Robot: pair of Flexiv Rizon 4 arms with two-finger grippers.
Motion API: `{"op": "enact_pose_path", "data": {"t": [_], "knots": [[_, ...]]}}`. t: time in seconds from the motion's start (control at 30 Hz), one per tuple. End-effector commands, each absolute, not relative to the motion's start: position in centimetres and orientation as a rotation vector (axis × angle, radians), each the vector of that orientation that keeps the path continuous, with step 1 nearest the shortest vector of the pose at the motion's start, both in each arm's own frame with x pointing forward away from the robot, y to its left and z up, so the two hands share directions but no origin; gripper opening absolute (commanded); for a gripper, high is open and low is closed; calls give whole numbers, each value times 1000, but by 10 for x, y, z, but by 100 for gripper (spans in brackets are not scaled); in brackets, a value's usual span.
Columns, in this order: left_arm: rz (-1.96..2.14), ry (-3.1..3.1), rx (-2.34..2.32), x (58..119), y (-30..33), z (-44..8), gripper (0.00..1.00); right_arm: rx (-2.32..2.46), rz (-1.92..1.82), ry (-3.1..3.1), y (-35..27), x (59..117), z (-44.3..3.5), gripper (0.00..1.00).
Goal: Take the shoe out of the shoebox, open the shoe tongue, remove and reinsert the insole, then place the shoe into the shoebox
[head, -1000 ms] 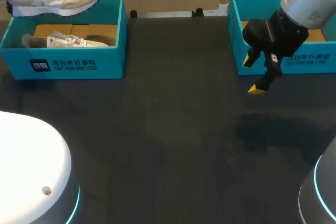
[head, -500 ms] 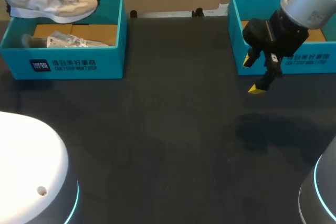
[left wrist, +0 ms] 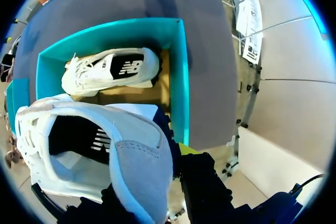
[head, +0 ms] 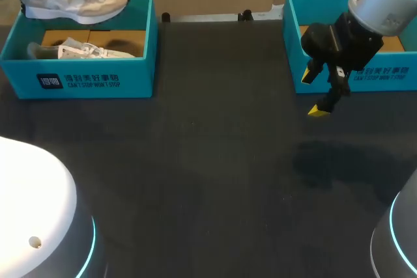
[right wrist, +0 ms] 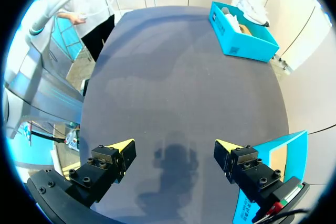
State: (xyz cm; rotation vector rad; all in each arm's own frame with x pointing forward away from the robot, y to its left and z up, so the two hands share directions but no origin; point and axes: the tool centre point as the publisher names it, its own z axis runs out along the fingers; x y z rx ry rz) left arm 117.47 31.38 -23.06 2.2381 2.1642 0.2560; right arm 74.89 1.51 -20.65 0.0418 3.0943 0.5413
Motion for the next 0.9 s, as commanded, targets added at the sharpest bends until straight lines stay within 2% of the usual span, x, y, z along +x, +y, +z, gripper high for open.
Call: {"op": "enact_pose_path", "data": {"t": [0.03,0.9], "knots": [[234,2153,2247,1184,317,-238,0,42,538,3094,15,749,-207,100],[187,2148,2295,1175,305,-291,0,42,538,3094,15,749,-207,100]]}}
